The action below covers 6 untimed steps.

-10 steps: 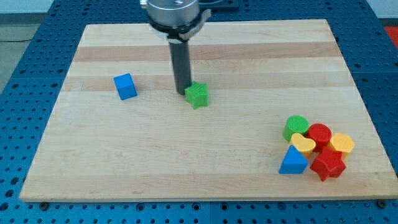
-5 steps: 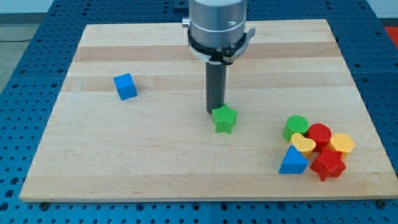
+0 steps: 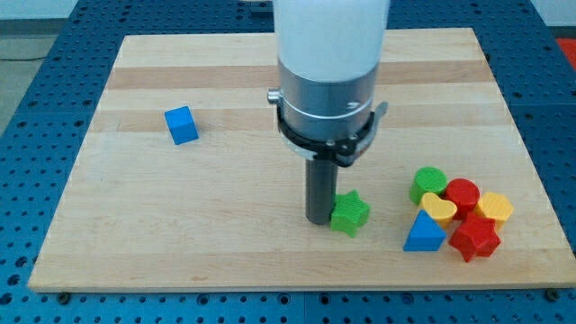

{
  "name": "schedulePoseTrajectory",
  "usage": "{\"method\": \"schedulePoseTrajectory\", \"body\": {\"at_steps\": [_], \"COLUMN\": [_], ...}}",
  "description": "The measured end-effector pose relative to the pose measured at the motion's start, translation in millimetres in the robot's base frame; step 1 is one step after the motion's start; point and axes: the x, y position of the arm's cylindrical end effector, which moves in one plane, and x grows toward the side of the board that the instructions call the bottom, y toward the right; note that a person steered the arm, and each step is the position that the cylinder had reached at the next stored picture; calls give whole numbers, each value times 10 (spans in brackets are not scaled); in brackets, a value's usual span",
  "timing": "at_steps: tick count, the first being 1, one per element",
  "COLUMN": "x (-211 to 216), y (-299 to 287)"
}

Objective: Push the green star into the blue triangle

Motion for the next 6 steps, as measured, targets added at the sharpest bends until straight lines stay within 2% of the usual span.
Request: {"method": "schedulePoseTrajectory", "body": {"at_steps": [6], "x": [60], "y": [611]}}
